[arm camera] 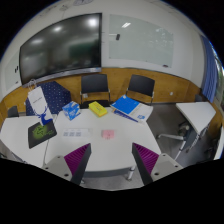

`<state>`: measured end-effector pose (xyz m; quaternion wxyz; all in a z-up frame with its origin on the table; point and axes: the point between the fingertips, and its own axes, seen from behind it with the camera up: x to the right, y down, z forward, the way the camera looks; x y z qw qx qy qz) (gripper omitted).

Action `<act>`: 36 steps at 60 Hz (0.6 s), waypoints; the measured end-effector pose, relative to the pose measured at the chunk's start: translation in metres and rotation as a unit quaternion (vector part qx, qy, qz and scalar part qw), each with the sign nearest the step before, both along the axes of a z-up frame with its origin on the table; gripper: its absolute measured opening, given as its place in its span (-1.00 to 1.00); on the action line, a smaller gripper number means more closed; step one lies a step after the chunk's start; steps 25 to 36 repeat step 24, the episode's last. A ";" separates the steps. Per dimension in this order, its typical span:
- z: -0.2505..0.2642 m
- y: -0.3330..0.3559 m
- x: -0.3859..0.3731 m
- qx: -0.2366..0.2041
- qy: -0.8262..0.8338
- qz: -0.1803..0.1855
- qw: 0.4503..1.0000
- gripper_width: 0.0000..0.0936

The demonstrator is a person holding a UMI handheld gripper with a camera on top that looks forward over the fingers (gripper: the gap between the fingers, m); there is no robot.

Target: Unplug charger

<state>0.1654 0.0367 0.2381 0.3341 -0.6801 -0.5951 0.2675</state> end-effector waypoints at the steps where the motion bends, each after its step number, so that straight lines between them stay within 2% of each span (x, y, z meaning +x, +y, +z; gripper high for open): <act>1: 0.002 0.001 0.006 -0.001 0.000 -0.002 1.000 0.82; 11: 0.005 0.001 0.037 -0.002 0.004 0.000 1.000 0.82; 20: 0.004 0.003 0.036 0.015 0.016 0.004 1.000 0.83; 36: 0.002 -0.005 0.037 0.014 0.014 0.012 1.000 0.83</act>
